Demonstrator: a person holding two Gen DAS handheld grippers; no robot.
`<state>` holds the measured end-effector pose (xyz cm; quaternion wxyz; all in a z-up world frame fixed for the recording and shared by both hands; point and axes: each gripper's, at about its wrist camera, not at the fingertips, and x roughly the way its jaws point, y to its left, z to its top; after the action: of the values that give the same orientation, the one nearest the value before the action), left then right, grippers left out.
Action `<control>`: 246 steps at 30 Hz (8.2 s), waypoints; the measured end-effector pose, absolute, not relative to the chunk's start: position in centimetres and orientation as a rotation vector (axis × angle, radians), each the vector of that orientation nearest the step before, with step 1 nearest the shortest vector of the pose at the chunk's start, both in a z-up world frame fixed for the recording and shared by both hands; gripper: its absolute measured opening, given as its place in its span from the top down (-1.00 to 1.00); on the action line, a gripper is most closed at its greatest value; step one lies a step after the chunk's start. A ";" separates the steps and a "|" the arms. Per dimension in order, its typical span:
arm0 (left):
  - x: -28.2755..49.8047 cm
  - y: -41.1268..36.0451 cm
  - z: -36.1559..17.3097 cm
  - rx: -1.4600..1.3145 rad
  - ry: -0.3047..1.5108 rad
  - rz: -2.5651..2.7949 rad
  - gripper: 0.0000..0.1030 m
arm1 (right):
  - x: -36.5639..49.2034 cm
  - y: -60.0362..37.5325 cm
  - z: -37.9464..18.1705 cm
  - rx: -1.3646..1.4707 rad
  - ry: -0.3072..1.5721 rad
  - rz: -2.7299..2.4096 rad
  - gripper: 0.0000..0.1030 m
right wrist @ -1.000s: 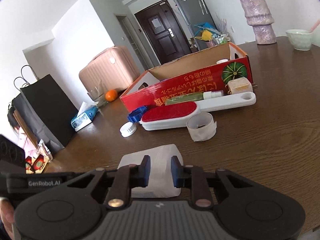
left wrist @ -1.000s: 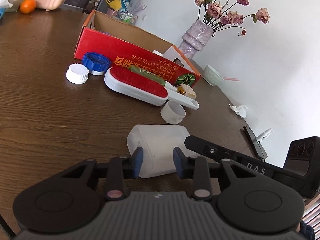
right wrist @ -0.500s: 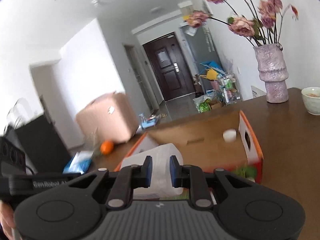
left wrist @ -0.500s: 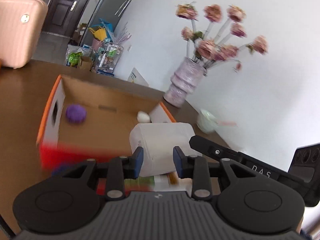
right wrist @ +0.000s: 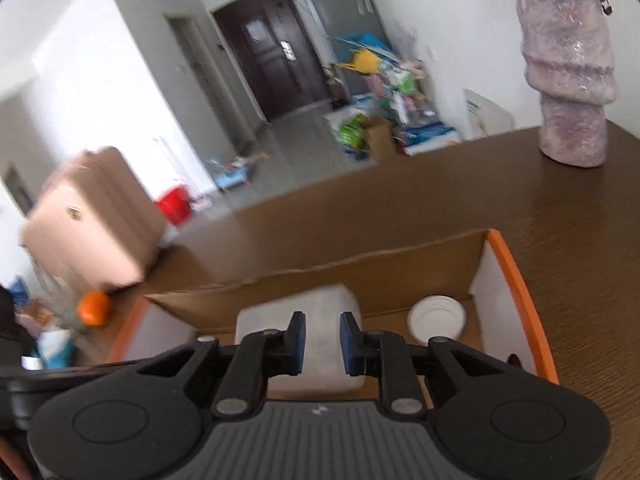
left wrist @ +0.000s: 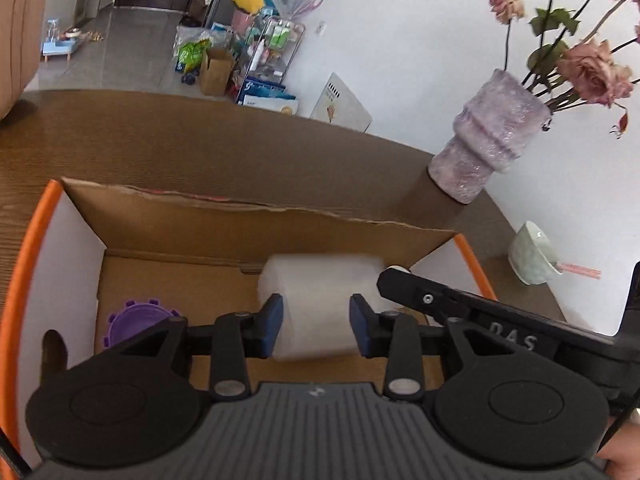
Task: Organize rigid objects
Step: 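Lift the white container with both tools and place it in the box, then withdraw both tools from the box and approach the remaining items, then grasp the white ridged cap with the left tool while the right tool grasps the tape roll, then carry the cap and tape roll into the box and open both tools, then withdraw both tools from the box back over the table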
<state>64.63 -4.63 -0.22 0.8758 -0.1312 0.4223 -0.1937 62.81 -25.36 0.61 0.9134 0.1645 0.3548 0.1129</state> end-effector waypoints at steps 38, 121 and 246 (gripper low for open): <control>31.9 4.7 10.9 0.118 0.371 -0.048 -1.00 | 34.9 -30.5 11.9 0.033 0.366 0.174 -0.83; 22.0 3.5 -0.3 -0.034 0.554 -0.180 0.25 | 21.7 -23.3 -2.6 0.005 0.496 0.241 0.19; 17.9 4.4 0.1 0.088 0.506 -0.063 -1.00 | 16.4 -28.9 -1.7 -0.037 0.425 0.221 -0.94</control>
<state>17.90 4.38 0.09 0.9667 0.0435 0.2503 -0.0313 16.36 -28.85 -1.71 0.9713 -0.0182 0.2105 0.1095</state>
